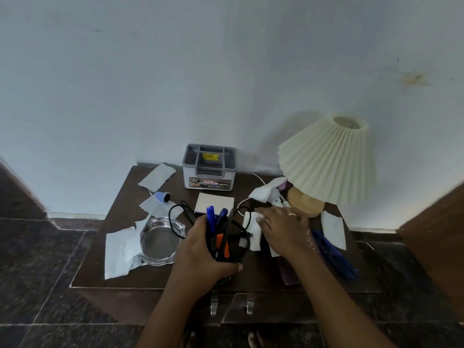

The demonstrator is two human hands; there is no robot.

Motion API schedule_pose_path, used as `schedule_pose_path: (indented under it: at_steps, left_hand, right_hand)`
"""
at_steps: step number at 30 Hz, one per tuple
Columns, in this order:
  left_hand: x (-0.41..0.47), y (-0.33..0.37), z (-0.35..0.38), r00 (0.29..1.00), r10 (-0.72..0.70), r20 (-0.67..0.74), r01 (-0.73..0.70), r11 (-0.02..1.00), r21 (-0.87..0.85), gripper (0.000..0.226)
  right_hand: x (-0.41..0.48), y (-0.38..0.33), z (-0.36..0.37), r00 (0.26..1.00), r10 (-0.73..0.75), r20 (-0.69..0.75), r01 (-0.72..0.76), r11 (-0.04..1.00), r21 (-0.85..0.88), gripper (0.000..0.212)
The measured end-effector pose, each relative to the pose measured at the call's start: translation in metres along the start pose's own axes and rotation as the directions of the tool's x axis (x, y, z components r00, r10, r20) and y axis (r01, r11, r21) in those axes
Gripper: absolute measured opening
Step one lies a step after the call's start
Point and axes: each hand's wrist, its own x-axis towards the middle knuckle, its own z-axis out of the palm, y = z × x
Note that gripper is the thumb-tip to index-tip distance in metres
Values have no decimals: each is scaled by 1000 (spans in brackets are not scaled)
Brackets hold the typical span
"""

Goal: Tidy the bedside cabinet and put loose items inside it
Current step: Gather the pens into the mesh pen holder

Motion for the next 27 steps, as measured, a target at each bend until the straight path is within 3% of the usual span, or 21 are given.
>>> schedule_pose_path:
  at_steps: [3,7,12,15,19,24,27]
  left_hand:
    - [-1,-4,-4,1000,-1,0,1,1000,2,74]
    - [2,-8,-10,1000,6,4,-6,1000,25,75]
    - [3,-12,-16,1000,5,-2,-5,999,51,78]
    - [2,-13,-18,1000,-2,-8,2,999,45,77]
    - [2,-10,-16,1000,-1,-4,2,999,41,75]
    - [2,-5,-10,1000,-20,0,20,1000,-2,80]
    - [2,-4,-7,1000,-28,-3,27,999,-23,80]
  right_hand:
    - [10,-17,9,994,52,101,-45,997,-66,34]
    - [18,-35,13,994,102,44,-99,992,-79,32]
    - [23,-47,3,960,251,-126,-195,918,346,19]
    - [24,-46,-9,945,269,-186,-111,799,591,10]
    - [20,-46,-24,909,314,-276,58,559,827,22]
    - [9,-47,-59,858,362,-364,276,271,922,29]
    - [1,-50,-75,886,398,-238,255,10,967,23]
